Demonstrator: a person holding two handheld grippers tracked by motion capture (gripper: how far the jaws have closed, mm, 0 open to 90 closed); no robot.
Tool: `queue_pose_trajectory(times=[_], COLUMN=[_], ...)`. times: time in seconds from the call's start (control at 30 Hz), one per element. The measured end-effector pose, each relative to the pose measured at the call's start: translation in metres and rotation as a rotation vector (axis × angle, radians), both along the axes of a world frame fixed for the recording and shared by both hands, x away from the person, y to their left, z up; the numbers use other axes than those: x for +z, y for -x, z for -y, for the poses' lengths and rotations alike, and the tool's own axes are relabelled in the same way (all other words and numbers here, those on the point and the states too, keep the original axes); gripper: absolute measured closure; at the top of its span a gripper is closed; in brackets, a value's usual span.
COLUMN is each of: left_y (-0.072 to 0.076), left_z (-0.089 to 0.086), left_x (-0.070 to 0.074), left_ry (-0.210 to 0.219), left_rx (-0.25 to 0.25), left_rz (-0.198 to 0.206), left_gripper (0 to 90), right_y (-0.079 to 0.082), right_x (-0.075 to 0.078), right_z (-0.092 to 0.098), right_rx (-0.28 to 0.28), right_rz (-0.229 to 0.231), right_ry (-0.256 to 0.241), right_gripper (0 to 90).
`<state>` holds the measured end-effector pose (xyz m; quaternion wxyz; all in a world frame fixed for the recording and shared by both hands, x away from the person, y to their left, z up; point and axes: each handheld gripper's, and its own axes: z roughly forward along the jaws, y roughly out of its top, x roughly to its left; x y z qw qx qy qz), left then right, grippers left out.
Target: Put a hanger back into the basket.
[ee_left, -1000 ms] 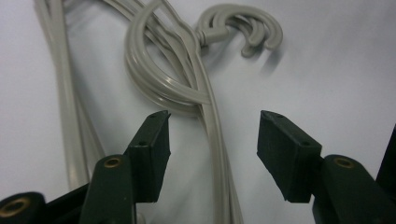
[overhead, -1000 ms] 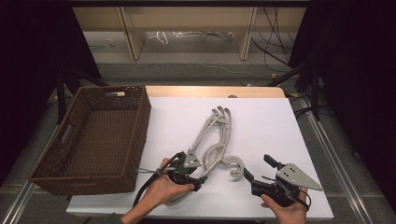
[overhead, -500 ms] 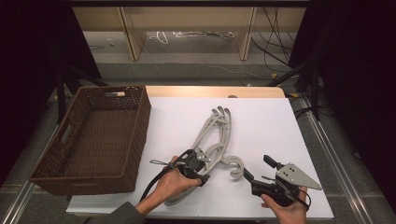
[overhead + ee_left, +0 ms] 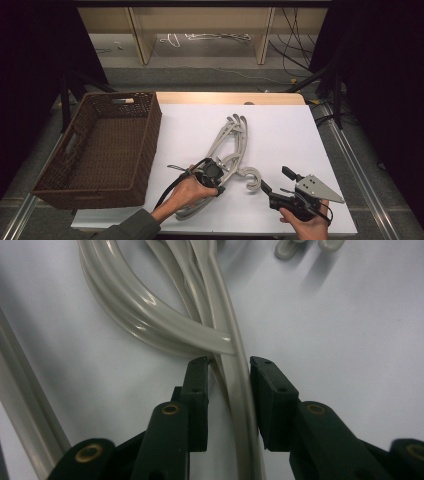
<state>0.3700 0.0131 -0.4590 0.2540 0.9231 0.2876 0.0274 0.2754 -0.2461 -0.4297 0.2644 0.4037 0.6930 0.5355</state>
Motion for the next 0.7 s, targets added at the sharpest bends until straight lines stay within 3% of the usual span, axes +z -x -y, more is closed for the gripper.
queue_pose_trajectory(times=[0.2, 0.4, 0.6, 0.7], left_y=[-0.002, 0.001, -0.003, -0.003], left_z=[-0.001, -0.007, -0.024, -0.025], left_x=[0.000, 0.003, 0.017, 0.021], left_ry=[0.025, 0.059, 0.119, 0.138], left_rx=[0.023, 0.036, 0.046, 0.053], left_rz=[-0.029, -0.025, -0.010, -0.023], left_gripper=[75.3, 78.4, 79.3, 80.4], right_y=[0.000, -0.001, -0.002, -0.002], right_x=[0.000, -0.001, -0.001, -0.001], right_z=[0.002, 0.002, 0.003, 0.003], right_rx=[-0.013, -0.010, -0.008, -0.017], right_rz=[-0.011, -0.017, -0.019, -0.019], right_ry=[0.008, 0.013, -0.004, 0.014], right_gripper=[18.4, 18.5, 18.4, 18.4])
